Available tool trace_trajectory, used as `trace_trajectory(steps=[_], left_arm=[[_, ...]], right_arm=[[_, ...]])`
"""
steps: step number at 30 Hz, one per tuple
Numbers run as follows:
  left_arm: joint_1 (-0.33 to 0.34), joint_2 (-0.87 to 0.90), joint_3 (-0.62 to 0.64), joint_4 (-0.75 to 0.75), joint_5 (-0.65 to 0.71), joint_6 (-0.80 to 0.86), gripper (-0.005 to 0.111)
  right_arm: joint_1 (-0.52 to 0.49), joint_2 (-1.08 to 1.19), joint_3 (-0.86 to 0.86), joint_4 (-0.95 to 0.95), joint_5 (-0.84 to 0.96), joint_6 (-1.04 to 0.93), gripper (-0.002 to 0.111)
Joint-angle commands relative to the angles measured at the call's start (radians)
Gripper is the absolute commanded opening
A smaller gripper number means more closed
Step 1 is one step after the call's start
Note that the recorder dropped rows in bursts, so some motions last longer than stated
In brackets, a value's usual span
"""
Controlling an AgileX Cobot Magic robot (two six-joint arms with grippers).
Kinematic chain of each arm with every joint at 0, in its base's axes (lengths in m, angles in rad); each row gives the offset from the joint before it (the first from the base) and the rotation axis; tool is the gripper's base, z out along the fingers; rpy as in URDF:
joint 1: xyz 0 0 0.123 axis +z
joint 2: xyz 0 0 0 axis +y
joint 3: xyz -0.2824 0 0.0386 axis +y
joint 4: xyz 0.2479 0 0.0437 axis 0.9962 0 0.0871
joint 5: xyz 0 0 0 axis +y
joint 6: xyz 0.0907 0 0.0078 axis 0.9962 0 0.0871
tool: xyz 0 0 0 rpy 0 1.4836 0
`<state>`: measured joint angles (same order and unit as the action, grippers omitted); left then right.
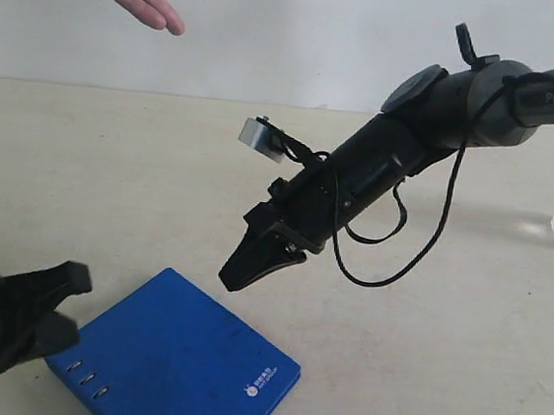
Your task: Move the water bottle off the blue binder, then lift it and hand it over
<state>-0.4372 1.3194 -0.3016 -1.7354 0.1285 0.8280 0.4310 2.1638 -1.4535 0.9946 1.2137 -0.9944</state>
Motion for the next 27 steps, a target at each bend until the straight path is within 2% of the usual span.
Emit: trace_trajectory(steps=[1, 5, 7, 12, 15, 20, 27], left_arm=[[-0.004, -0.077, 0.132, -0.009, -0.084, -0.25, 0.007], [-0.004, -0.096, 0.168, -0.009, -0.046, -0.266, 0.007], [-0.004, -0.09, 0.155, -0.009, -0.03, -0.249, 0.007], [-0.004, 0.001, 0.119, -0.009, -0.012, -0.241, 0.007], [-0.004, 0.088, 0.086, -0.009, 0.041, -0.225, 0.007], [-0.004, 0.235, -0.013, -0.009, 0.109, -0.173, 0.007], [-0.004, 0.38, -0.25, -0.009, 0.225, 0.007, 0.007]], right_arm=[[0.044, -0.002, 0.0, -0.003, 0.007, 0.008, 0.009], [0.067, -0.002, -0.002, -0.068, 0.004, -0.019, 0.009], [0.067, -0.002, -0.002, -0.124, -0.053, -0.001, 0.009], [0.067, -0.002, -0.002, -0.376, -0.269, 0.226, 0.009], [0.067, -0.002, -0.002, -0.488, -0.334, 0.353, 0.009], [0.067, -0.004, -0.002, -0.521, -0.281, 0.355, 0.009], [0.067, -0.032, -0.002, -0.64, -0.295, 0.385, 0.009]])
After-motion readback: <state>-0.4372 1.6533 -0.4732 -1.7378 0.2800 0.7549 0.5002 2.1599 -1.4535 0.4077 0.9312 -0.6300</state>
